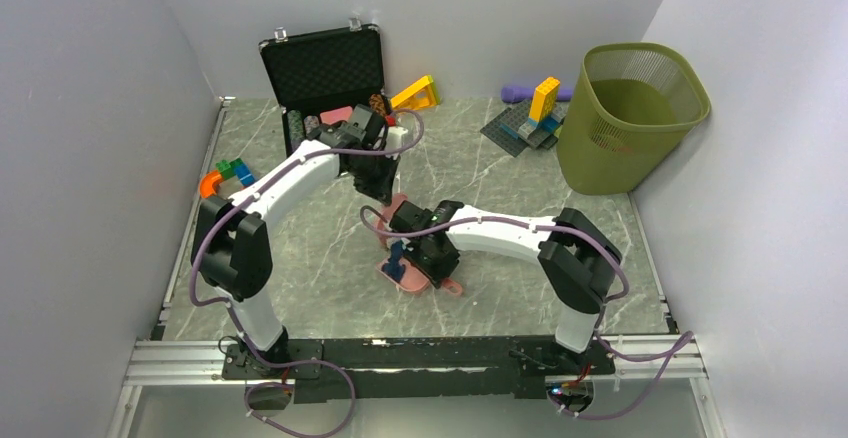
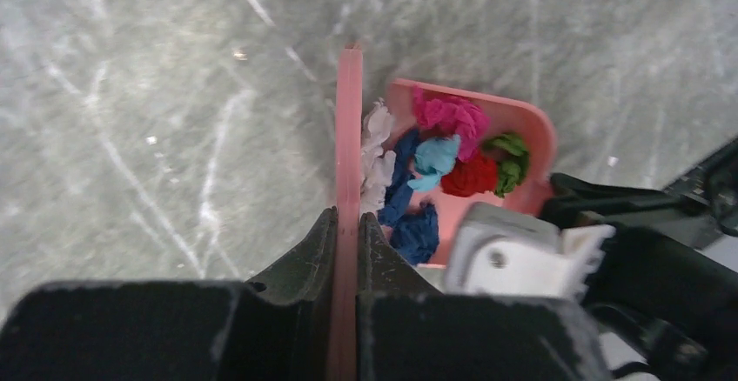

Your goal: Sweep away the paper scraps from the table

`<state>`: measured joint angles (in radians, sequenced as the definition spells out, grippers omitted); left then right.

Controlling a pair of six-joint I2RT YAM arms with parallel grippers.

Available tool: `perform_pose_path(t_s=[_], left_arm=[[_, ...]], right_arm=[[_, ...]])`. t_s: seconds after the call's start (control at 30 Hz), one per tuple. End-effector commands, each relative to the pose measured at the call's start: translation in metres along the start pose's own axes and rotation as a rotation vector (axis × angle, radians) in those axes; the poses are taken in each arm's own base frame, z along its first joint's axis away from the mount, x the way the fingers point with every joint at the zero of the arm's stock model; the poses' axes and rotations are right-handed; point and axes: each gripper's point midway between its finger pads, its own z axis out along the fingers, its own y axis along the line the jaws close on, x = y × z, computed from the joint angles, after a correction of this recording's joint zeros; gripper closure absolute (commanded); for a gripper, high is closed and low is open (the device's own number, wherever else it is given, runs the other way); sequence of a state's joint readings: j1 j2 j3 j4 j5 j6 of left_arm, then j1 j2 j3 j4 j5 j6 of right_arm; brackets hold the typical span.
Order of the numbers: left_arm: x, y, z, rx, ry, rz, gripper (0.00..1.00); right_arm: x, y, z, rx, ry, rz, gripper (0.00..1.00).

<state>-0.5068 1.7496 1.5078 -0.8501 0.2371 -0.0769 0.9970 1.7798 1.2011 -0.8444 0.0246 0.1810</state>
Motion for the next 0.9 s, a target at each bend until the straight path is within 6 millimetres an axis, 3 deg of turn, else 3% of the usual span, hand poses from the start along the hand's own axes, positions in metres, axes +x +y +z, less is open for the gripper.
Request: perform_pose_path(t_s=[0.0, 0.23, 0.63, 0.87], left_arm=[[-0.004, -0.043, -0.001, 0.184, -0.018, 0.010, 1.00], [0.009, -0.051, -0.015, 0.178, -0.018, 0.007, 1.00], [0.006, -0.036, -0.080, 0.027, -0.163, 0.042, 0.99], [0.013, -0.036, -0.100, 0.043, -0.199, 0.040, 1.00]], right_arm=[[-0.021, -0.006, 0.002, 0.035, -0.059, -0.021, 1.00], [-0.023, -0.009, 0.006, 0.048, -0.123, 0.021, 1.00], [-0.023, -0.032, -0.012, 0.134, -0.388, 0.182, 1.00], [-0.020, -0.035, -0.028, 0.129, -0.482, 0.227, 1.00]])
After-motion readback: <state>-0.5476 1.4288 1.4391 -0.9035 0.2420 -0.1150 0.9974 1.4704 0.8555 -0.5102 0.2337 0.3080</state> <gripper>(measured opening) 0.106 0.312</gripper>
